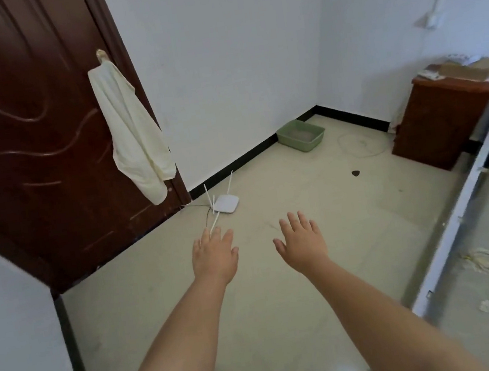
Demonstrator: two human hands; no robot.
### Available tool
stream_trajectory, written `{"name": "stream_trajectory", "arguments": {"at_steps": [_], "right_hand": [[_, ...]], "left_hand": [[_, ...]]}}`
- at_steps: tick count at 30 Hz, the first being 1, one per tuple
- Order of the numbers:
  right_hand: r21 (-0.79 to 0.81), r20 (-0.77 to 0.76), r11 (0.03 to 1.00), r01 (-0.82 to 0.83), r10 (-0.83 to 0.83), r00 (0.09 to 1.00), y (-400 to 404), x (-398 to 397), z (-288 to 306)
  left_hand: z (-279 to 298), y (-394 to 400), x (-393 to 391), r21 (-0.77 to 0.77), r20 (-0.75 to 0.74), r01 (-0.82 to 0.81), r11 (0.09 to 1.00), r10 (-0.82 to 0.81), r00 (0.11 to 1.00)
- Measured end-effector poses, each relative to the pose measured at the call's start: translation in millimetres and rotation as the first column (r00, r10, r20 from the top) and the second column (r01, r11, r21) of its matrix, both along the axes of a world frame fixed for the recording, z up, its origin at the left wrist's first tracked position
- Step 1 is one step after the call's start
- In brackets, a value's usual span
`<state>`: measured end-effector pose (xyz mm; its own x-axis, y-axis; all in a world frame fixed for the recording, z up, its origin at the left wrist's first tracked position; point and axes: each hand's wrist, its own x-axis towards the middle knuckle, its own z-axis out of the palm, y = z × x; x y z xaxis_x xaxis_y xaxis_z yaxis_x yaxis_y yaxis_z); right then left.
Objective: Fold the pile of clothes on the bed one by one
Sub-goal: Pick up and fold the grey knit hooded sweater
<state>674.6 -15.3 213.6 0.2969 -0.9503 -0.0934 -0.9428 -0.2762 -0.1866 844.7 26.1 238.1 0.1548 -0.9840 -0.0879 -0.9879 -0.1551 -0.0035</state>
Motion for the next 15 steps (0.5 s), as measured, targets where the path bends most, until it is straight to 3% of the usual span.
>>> {"name": "stream_trajectory", "arguments": {"at_steps": [7, 15], "right_hand": [[-0.016, 0.008, 0.971, 0.237, -0.237, 0.972, -80.3, 14.5, 2.1], [-0.041, -0.059, 0.831, 0.555, -0.557, 0.829, -150.3, -96.4, 1.8]], "left_hand": [[1.1, -129.8, 31.4, 0.059, 0.018, 0.258, 0.964, -0.26, 0.966], [-6.7, -268.3, -115.0, 0.033, -0.069, 0.608, 0.793, -0.606, 0.793]]}}
